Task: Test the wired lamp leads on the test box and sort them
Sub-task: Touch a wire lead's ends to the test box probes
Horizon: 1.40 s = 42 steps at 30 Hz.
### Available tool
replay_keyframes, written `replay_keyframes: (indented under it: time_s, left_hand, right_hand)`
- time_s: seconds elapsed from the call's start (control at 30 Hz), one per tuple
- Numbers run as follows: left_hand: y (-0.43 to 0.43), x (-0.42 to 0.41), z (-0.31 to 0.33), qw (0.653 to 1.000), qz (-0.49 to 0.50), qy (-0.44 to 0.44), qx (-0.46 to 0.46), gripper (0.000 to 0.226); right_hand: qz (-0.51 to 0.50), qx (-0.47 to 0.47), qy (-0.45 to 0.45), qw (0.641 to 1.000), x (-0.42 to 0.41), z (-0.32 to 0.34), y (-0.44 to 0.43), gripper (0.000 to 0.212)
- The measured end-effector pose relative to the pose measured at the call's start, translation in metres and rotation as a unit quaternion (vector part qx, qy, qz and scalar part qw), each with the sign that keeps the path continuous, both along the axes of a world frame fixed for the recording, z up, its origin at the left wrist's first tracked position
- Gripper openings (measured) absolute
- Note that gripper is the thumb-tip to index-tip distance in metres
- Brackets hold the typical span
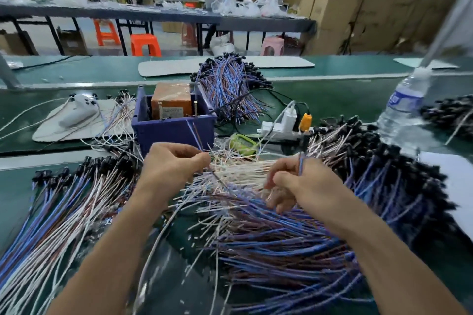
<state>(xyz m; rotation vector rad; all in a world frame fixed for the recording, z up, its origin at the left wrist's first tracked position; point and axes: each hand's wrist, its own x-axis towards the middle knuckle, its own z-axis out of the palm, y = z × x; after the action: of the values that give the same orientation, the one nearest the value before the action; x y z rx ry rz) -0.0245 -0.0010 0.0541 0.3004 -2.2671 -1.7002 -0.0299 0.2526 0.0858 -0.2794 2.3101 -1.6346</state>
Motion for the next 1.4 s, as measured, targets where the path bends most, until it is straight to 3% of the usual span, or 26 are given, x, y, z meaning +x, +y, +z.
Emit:
replay_keyframes:
  time_s: [0.07, 0.17, 0.3, 0.37, 0.47, 0.6, 0.7, 0.83, 0.97, 1.1, 1.2, 1.27, 1.4]
  left_hand:
    - [0.01, -0.001, 0.005, 0.995, -0.051, -0.052, -0.072, 0.012]
    - [0.039, -0.002, 0.016, 0.959, -0.164, -0.123, -0.198, 0.018]
    - [0.081, 0.001, 0.026, 0.933, -0.252, -0.158, -0.203, 0.024]
    - [0.101, 0.001, 0.024, 0.938, -0.248, -0.171, -0.172, 0.025]
    - [0.119, -0.003, 0.016, 0.951, -0.181, -0.189, -0.162, 0.031]
    - [0.113, -0.002, 0.007, 0.941, -0.127, -0.21, -0.235, 0.038]
    - [0.096, 0.005, 0.011, 0.925, -0.097, -0.205, -0.305, 0.042]
    - [0.068, 0.017, 0.025, 0.929, -0.054, -0.189, -0.312, 0.04]
    - [0.035, 0.032, 0.036, 0.93, 0.029, -0.171, -0.325, 0.034]
    - [-0.014, 0.049, 0.037, 0.921, 0.1, -0.166, -0.337, 0.02]
    - [-0.054, 0.066, 0.025, 0.897, 0.18, -0.185, -0.36, 0.007]
    - [-0.08, 0.08, 0.013, 0.875, 0.245, -0.199, -0.366, 0.009]
    - [-0.124, 0.098, -0.012, 0.861, 0.327, -0.219, -0.324, 0.012]
  right_hand:
    - [-0.048, 0.092, 0.062, 0.993, -0.005, 0.01, 0.031, 0.033]
    - [-0.088, 0.268, 0.113, 0.953, -0.015, 0.028, 0.079, 0.038]
    - [-0.101, 0.389, 0.079, 0.912, -0.025, 0.045, 0.119, 0.056]
    - [-0.134, 0.464, 0.116, 0.868, -0.032, 0.048, 0.129, 0.057]
    - [-0.139, 0.48, 0.104, 0.86, -0.034, 0.047, 0.131, 0.048]
    - [-0.202, 0.549, 0.191, 0.788, -0.02, 0.034, 0.12, 0.053]
    - [-0.286, 0.529, 0.215, 0.769, -0.004, 0.028, 0.119, 0.059]
    - [-0.323, 0.442, 0.264, 0.794, 0.02, 0.02, 0.11, 0.049]
    - [-0.168, 0.314, 0.308, 0.882, 0.043, -0.003, 0.042, 0.05]
    - [-0.036, 0.22, 0.267, 0.938, 0.041, -0.028, -0.051, 0.048]
    - [0.031, 0.189, 0.23, 0.954, 0.033, -0.039, -0.113, 0.029]
    - [0.077, 0.183, 0.212, 0.957, 0.029, -0.042, -0.147, 0.015]
    - [0.135, 0.184, 0.191, 0.955, 0.024, -0.043, -0.199, 0.011]
